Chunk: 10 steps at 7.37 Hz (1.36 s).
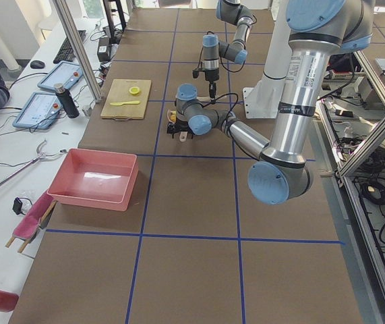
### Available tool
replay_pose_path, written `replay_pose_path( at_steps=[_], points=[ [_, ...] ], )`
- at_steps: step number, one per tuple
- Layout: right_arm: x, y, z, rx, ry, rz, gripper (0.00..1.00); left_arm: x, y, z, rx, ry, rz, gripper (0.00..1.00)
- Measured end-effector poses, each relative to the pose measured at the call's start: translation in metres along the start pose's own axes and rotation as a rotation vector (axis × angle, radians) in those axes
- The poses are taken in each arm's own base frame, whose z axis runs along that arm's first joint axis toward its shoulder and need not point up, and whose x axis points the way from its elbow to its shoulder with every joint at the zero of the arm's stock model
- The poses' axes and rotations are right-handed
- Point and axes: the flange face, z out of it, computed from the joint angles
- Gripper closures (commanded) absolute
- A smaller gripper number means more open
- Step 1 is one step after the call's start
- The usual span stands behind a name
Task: Sweep and dump trash into bin
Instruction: 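Push the brush further into the dustpan with the right gripper, then lift the loaded dustpan with the left gripper while the right gripper returns the brush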
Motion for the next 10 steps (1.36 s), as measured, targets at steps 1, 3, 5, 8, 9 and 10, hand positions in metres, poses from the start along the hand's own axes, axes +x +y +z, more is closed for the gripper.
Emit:
replay_pose_path(
  at_steps=[1, 3, 5, 8, 9, 10],
  points=[
    [0.003, -0.002, -0.002, 0.002, 0.017, 0.008, 1.0, -0.001, -0.003, 0.001, -0.002, -0.002, 0.0, 0.31],
    [0.009, -0.003, -0.026, 0.01, 0.046, 0.02, 1.0, 0.0, -0.006, 0.004, -0.009, 0.006, -0.001, 0.74],
    [0.032, -0.015, -0.086, 0.027, 0.08, 0.017, 1.0, 0.002, -0.007, 0.006, -0.015, 0.019, 0.001, 1.0],
    [0.098, -0.039, -0.195, 0.065, 0.145, -0.028, 1.0, 0.002, -0.007, 0.007, -0.023, 0.027, -0.004, 1.0],
    [0.114, -0.052, -0.212, 0.071, 0.17, -0.028, 1.0, 0.003, -0.007, 0.007, -0.024, 0.027, -0.004, 1.0],
    [0.126, -0.064, -0.225, 0.077, 0.205, -0.029, 1.0, 0.003, -0.007, 0.007, -0.024, 0.028, -0.004, 1.0]
  ],
)
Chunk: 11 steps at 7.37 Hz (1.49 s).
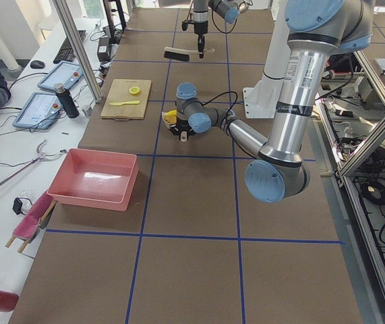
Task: Sweep and dump trash into bin
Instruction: 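Lift the loaded dustpan with the left gripper while the right gripper returns the brush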
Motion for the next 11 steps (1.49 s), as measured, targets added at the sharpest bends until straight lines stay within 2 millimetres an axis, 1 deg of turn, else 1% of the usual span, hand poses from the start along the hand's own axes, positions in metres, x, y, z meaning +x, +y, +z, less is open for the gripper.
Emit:
replay_pose_path(
  at_steps=[3, 4, 5, 7, 8, 10, 11],
  points=[
    [0.036, -0.033, -0.019, 0.02, 0.109, 0.01, 1.0, 0.001, -0.001, -0.002, 0.006, 0.006, -0.001, 1.0],
    [0.054, -0.044, -0.028, 0.034, 0.135, 0.011, 1.0, 0.002, -0.002, -0.003, 0.013, 0.017, -0.003, 1.0],
    [0.083, -0.052, -0.035, 0.038, 0.161, -0.011, 1.0, 0.004, -0.003, -0.005, 0.021, 0.028, -0.015, 1.0],
    [0.148, -0.058, -0.044, 0.022, 0.208, -0.076, 1.0, 0.005, -0.004, -0.009, 0.035, 0.039, -0.052, 1.0],
    [0.179, -0.06, -0.05, -0.005, 0.207, -0.083, 1.0, 0.005, -0.003, -0.015, 0.045, 0.035, -0.075, 1.0],
    [0.242, -0.055, -0.055, -0.057, 0.21, -0.107, 1.0, 0.006, 0.002, -0.028, 0.065, 0.018, -0.131, 1.0],
    [0.272, -0.05, -0.052, -0.073, 0.22, -0.122, 1.0, 0.006, 0.005, -0.032, 0.076, 0.009, -0.149, 1.0]
  ],
)
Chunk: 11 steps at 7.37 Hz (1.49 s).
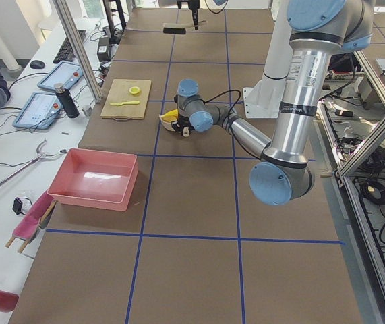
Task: Sweep and dump trash into bin
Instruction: 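Lift the loaded dustpan with the left gripper while the right gripper returns the brush, then tip the dustpan over the pink bin with the left gripper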
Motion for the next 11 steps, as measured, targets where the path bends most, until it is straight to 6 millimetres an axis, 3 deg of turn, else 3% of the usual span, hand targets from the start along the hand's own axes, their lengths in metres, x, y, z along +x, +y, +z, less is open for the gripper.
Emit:
replay_pose_path(
  at_steps=[4, 9, 11],
  points=[
    [0.078, 0.023, 0.058, -0.033, 0.001, 0.007, 1.0, 0.003, 0.004, -0.007, 0.026, -0.013, 0.0, 1.0],
    [0.12, 0.029, 0.099, -0.039, -0.014, 0.006, 1.0, 0.008, 0.004, -0.027, 0.11, -0.046, -0.028, 1.0],
    [0.138, 0.03, 0.116, -0.035, -0.012, 0.002, 1.0, -0.013, 0.021, -0.047, 0.132, -0.094, -0.115, 1.0]
  ],
)
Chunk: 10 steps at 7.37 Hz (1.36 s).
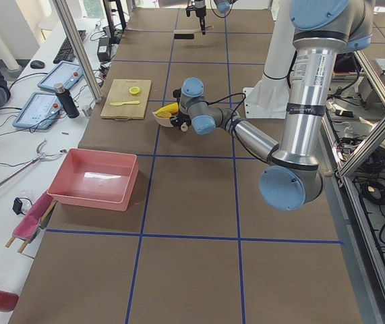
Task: Sweep and dump trash into bin
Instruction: 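Tip the dustpan over the pink bin with the left gripper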
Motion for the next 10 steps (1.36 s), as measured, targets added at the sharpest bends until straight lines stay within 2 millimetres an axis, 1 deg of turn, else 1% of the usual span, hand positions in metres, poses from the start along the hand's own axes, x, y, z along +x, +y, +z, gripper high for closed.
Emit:
replay_pose_path(
  at_steps=[2, 3, 4, 6, 7, 8, 9, 10],
  points=[
    [0.018, 0.006, 0.014, -0.009, 0.007, 0.006, 1.0, -0.044, 0.019, -0.036, 0.006, -0.09, -0.125, 1.0],
    [0.028, 0.009, 0.022, -0.009, 0.006, 0.005, 1.0, -0.072, 0.033, -0.06, -0.001, -0.141, -0.19, 1.0],
    [0.035, 0.011, 0.029, -0.012, 0.006, 0.006, 1.0, -0.099, 0.049, -0.088, -0.013, -0.18, -0.259, 1.0],
    [0.044, 0.011, 0.038, -0.014, 0.007, 0.006, 1.0, -0.141, 0.084, -0.142, -0.04, -0.233, -0.398, 1.0],
    [0.047, 0.012, 0.041, -0.016, 0.007, 0.007, 1.0, -0.158, 0.104, -0.165, -0.07, -0.24, -0.474, 1.0],
    [0.049, 0.012, 0.043, -0.018, 0.006, 0.008, 1.0, -0.17, 0.125, -0.18, -0.115, -0.243, -0.532, 1.0],
    [0.05, 0.012, 0.044, -0.019, 0.005, 0.008, 1.0, -0.179, 0.143, -0.191, -0.169, -0.24, -0.57, 1.0],
    [0.05, 0.012, 0.045, -0.021, 0.003, 0.008, 1.0, -0.186, 0.154, -0.198, -0.217, -0.233, -0.594, 1.0]
  ],
)
